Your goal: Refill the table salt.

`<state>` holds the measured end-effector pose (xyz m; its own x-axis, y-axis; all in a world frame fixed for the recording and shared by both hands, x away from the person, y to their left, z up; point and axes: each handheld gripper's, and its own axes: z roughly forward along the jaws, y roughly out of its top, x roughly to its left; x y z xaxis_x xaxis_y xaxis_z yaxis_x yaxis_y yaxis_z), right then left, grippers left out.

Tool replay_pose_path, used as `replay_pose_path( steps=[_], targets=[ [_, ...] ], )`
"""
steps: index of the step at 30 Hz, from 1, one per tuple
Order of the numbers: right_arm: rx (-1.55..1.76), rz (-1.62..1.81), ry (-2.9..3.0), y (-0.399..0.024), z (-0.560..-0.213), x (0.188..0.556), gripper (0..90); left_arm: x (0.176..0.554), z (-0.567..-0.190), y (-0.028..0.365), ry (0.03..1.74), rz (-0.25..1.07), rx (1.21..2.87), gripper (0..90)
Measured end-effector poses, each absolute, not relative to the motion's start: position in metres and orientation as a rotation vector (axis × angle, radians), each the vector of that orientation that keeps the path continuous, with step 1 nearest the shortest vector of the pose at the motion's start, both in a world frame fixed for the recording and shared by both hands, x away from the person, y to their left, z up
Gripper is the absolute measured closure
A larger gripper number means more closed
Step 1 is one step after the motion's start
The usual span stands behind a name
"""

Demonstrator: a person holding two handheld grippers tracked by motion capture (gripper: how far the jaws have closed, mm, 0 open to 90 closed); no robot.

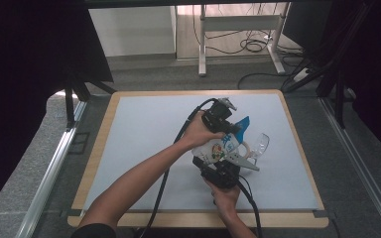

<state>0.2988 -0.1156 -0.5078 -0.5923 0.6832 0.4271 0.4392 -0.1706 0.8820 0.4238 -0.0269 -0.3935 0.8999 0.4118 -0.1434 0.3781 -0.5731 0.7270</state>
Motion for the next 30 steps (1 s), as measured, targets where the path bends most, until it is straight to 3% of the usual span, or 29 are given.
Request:
replay_pose_path(
  steps=[30],
  targets=[
    [1.339,1.869,1.802,-0.105,-0.504,0.300,52.7,0.429,-0.387,-0.028,0.523,0.032,2.282,89.8]
  ],
)
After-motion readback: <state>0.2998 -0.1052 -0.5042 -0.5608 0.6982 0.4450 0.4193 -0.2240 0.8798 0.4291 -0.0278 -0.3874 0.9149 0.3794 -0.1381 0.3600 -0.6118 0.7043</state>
